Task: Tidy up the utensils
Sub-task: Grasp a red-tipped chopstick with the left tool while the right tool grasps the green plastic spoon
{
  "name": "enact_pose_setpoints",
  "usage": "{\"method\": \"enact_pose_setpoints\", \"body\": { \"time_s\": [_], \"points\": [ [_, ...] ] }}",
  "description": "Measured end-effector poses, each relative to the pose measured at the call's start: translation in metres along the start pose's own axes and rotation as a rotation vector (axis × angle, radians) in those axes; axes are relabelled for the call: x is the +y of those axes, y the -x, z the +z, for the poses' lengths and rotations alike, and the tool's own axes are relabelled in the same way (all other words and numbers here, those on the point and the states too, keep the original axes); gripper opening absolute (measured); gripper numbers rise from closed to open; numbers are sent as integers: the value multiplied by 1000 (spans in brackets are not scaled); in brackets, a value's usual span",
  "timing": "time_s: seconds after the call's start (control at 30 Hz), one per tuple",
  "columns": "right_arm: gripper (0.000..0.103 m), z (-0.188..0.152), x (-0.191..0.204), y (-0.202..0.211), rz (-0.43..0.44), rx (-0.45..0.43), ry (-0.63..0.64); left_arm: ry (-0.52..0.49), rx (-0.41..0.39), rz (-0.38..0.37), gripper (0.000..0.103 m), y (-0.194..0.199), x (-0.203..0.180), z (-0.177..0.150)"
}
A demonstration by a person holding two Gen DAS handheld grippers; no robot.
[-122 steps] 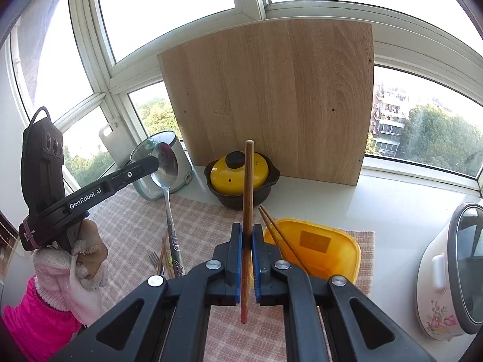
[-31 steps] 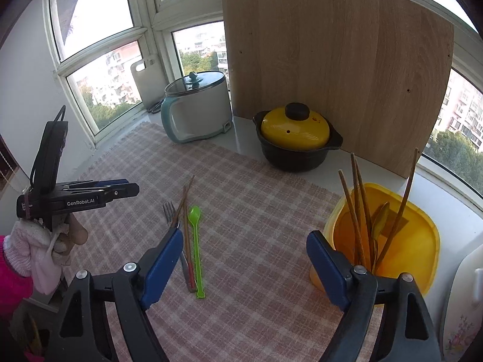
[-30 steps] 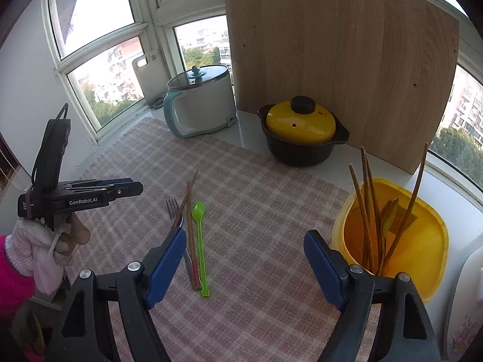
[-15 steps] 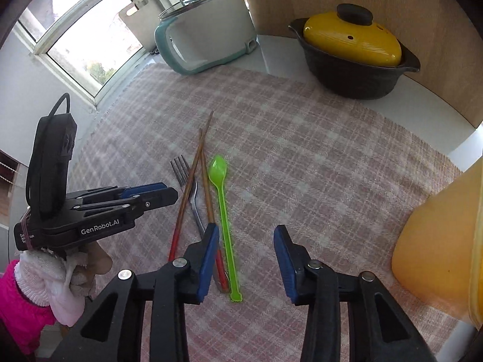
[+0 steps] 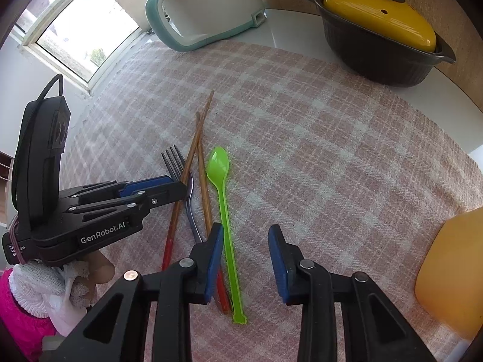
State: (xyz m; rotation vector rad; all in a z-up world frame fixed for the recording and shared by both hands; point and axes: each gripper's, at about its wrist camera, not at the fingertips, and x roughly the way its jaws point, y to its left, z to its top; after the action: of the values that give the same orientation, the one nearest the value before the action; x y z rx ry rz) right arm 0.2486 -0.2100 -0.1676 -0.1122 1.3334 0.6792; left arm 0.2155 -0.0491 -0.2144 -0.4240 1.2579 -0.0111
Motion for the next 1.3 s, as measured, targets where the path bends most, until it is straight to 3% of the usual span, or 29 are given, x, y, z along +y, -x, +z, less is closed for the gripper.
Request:
{"method": "enact_pose_setpoints", "body": {
  "time_s": [0.17, 0.6, 1.07, 1.17, 1.3],
  "points": [
    [29, 5, 4, -10, -4, 19, 17, -7, -10, 32, 7, -3, -1, 0],
    [22, 16, 19, -41, -54, 74, 59, 0, -28, 19, 7, 4, 10, -8],
    [18, 33, 52, -61, -187, 92, 187, -5, -29, 20, 6, 13, 16, -19],
    [4, 37, 53, -62, -221, 92, 198, -7, -26, 29, 7, 12, 14, -17],
    [3, 37, 43, -59, -202, 93, 182, -15, -14, 57, 8, 6, 7, -11]
  ]
}}
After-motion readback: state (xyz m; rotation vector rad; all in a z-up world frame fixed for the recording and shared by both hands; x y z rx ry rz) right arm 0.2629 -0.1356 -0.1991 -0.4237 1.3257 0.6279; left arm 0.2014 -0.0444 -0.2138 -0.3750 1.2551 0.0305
